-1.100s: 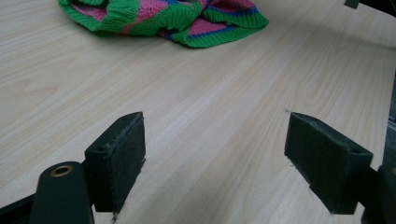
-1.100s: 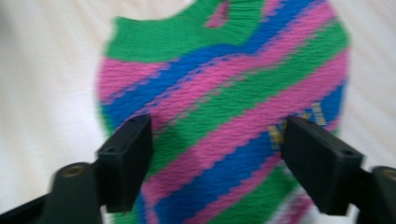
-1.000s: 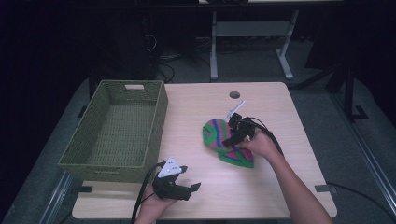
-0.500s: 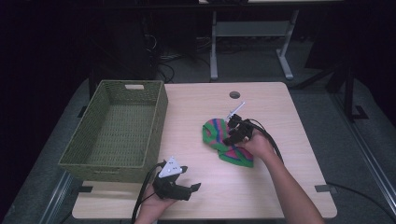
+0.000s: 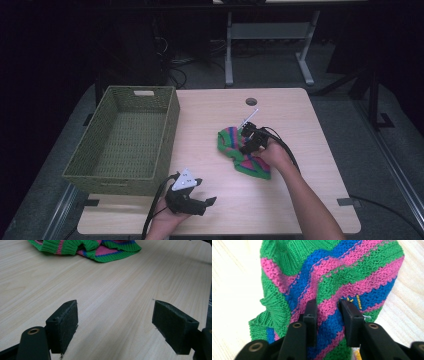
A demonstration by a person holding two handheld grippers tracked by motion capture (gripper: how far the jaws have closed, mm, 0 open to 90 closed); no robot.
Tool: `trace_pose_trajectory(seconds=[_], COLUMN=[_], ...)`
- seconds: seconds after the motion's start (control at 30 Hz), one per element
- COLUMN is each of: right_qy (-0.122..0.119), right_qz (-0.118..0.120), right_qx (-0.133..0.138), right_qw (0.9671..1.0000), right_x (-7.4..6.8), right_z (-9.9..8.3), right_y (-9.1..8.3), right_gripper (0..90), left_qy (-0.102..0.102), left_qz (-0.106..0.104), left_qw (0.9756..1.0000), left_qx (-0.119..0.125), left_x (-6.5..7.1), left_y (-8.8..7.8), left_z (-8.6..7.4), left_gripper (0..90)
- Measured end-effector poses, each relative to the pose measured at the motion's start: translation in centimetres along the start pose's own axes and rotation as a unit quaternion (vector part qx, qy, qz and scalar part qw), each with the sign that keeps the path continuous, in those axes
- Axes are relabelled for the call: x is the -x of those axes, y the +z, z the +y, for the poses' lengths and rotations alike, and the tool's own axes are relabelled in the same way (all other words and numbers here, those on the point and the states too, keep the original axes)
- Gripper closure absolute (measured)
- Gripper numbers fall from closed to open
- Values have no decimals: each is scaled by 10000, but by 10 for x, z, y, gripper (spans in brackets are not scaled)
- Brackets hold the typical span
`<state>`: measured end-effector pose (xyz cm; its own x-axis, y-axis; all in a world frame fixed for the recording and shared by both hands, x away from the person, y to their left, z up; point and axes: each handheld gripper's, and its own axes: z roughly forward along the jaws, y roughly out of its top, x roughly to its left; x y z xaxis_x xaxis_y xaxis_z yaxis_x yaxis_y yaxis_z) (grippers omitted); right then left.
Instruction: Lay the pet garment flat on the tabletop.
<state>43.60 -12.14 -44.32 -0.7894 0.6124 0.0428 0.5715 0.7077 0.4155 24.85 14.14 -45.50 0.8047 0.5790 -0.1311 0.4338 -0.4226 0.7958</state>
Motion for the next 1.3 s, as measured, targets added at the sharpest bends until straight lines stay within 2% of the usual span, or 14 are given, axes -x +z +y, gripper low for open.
trace_pose_trajectory(seconds=[0.2, 0.5, 0.6, 0.7, 0.8, 0.83, 0.9, 0.93, 1.07, 1.13, 1.2, 1.23, 1.3], right_qy=[221, 586, 647, 580, 409, 296, -55, -138, -216, -194, -123, -123, 174], right_qz=[180, 496, 475, 462, 461, 434, 219, 151, 83, 15, 0, 0, 151], right_qx=[184, 531, 516, 360, 204, 187, 104, 90, 84, 57, 63, 63, 226], right_qw=[9994, 9956, 9954, 9966, 9979, 9984, 9997, 9998, 9997, 9998, 9999, 9999, 9995], right_x=[6, 19, 22, 21, 16, 13, 7, 5, 3, 2, 2, 2, 7], right_z=[-4, -9, -11, -11, -9, -8, -6, -5, -6, -5, -4, -4, -6], right_y=[-1, -9, -11, -9, -4, -3, -2, -1, -1, -1, -1, -1, -1], right_gripper=[756, 803, 803, 772, 574, 545, 520, 519, 568, 704, 759, 759, 786], left_qy=[-21, -74, -84, -99, -85, -87, -89, -92, -96, -90, -78, -78, -35], left_qz=[1, 35, 34, 34, 40, 39, 44, 44, 38, 31, 28, 28, 24], left_qw=[10000, 9999, 9999, 9999, 9999, 9999, 9999, 9999, 9999, 9999, 10000, 10000, 10000], left_qx=[37, 76, 85, 82, 74, 75, 74, 74, 54, 53, 36, 36, 35], left_x=[-1, -6, -6, -7, -6, -6, -6, -6, -6, -5, -4, -4, -3], left_y=[-2, -5, -5, -5, -4, -4, -4, -3, -2, -1, -1, -1, -1], left_z=[0, -1, -1, -1, 0, 0, 0, 0, 0, 0, 1, 1, 1], left_gripper=[205, 206, 206, 206, 206, 206, 206, 206, 206, 206, 206, 206, 206])
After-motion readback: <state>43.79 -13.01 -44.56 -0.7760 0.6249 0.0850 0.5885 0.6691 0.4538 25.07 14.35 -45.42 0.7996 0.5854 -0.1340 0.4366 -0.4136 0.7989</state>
